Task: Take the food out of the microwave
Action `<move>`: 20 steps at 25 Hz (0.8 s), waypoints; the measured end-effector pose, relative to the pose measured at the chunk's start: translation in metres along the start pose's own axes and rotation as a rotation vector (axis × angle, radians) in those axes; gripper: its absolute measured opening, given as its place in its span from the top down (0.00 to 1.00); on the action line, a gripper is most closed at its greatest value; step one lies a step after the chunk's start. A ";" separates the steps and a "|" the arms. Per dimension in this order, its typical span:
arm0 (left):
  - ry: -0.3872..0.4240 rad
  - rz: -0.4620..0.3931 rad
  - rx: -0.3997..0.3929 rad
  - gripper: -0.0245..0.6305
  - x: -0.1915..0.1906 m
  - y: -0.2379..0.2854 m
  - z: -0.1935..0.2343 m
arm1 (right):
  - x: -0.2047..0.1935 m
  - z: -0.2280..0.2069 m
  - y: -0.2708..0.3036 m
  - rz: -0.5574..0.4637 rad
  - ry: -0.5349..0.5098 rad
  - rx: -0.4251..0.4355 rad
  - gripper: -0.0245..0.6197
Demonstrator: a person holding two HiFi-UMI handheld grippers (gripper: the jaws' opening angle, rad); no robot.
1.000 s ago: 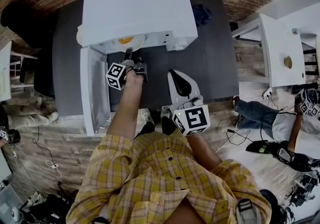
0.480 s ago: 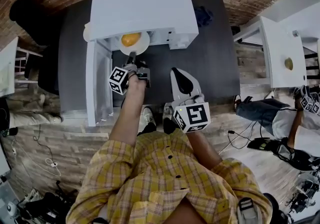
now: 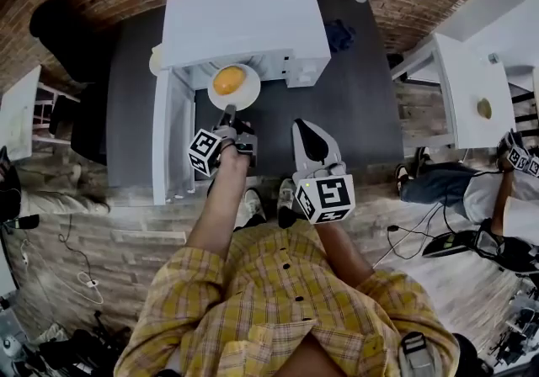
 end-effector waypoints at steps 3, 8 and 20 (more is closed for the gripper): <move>0.004 0.010 -0.008 0.95 -0.006 -0.011 -0.007 | 0.001 0.003 -0.005 0.000 0.001 0.003 0.96; -0.006 0.011 -0.022 0.95 -0.012 -0.026 -0.018 | 0.000 0.009 -0.007 -0.005 0.003 0.012 0.96; -0.045 0.032 -0.088 0.95 -0.024 -0.061 -0.046 | -0.018 0.014 0.000 0.016 -0.003 0.013 0.96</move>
Point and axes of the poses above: the fingertips, and each gripper's own axes: y forward along the fingers, z to its left, x out of its top, the point moved 4 cm from there along -y, backward along the fingers, and after that the axes turned 4 degrees about -x, right-handed, at the moved point
